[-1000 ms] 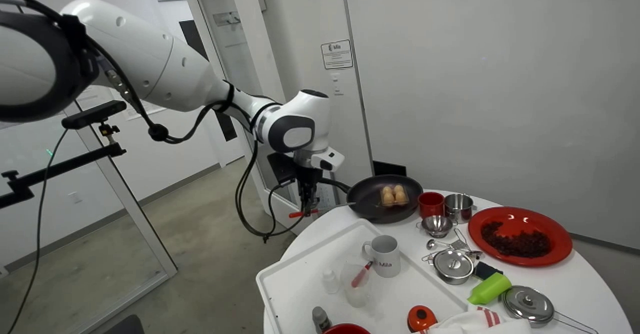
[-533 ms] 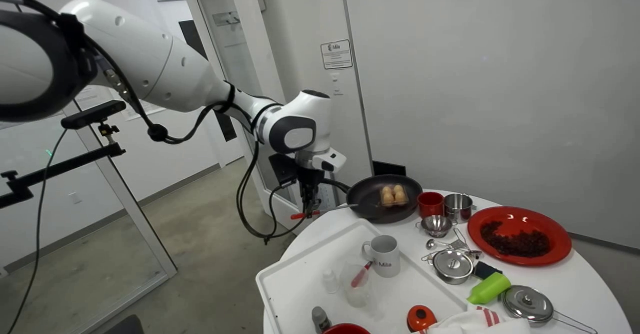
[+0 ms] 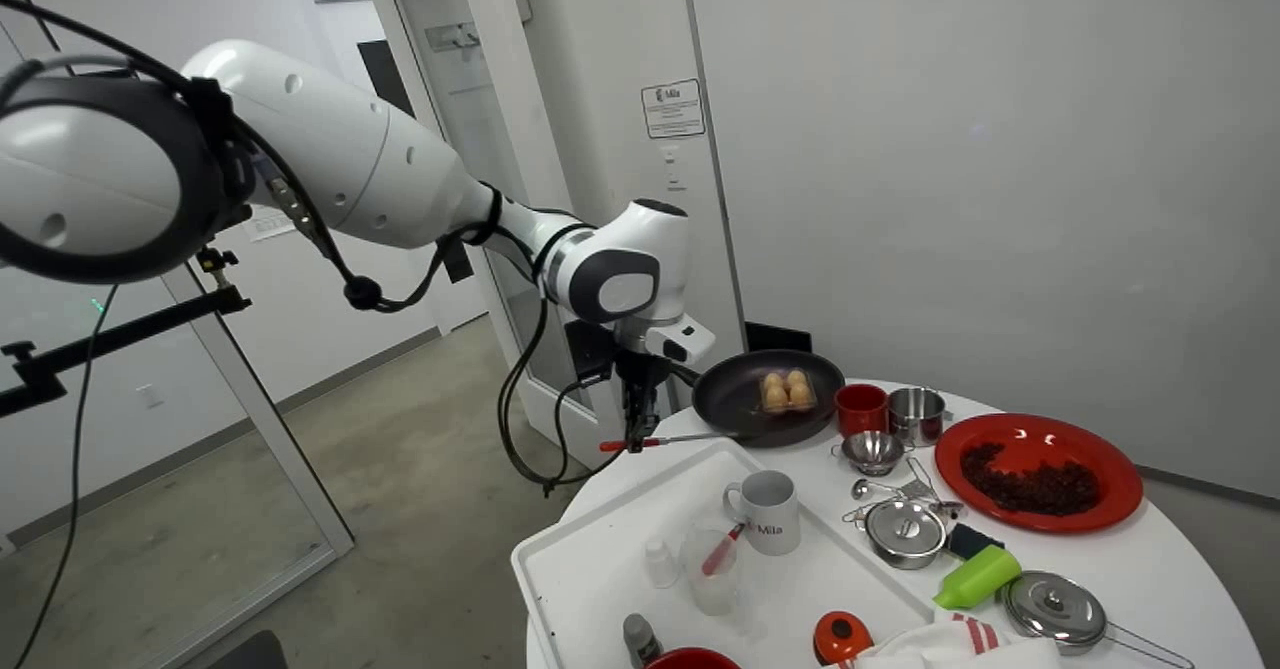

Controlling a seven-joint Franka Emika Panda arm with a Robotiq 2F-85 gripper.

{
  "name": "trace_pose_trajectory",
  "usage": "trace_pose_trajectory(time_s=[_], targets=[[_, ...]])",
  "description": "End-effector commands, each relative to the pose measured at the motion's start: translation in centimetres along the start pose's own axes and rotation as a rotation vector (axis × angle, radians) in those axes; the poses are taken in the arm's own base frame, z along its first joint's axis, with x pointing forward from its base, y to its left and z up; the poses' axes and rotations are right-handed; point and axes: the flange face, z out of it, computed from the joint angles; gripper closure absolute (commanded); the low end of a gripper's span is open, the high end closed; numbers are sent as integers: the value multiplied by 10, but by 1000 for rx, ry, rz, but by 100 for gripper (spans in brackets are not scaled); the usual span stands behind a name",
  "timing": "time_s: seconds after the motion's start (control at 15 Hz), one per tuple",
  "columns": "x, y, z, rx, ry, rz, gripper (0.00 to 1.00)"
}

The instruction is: Pick the knife and put it in the cup

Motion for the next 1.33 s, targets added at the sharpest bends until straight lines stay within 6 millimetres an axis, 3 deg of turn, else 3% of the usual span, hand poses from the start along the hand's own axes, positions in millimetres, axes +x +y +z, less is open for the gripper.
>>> trace_pose_trajectory(time_s=[0.0, 0.47, 1.27], targets=[[20, 1, -2, 0, -50, 51, 93], [45, 17, -2, 29, -191, 116, 93], [77, 35, 21, 84, -368, 221, 92]])
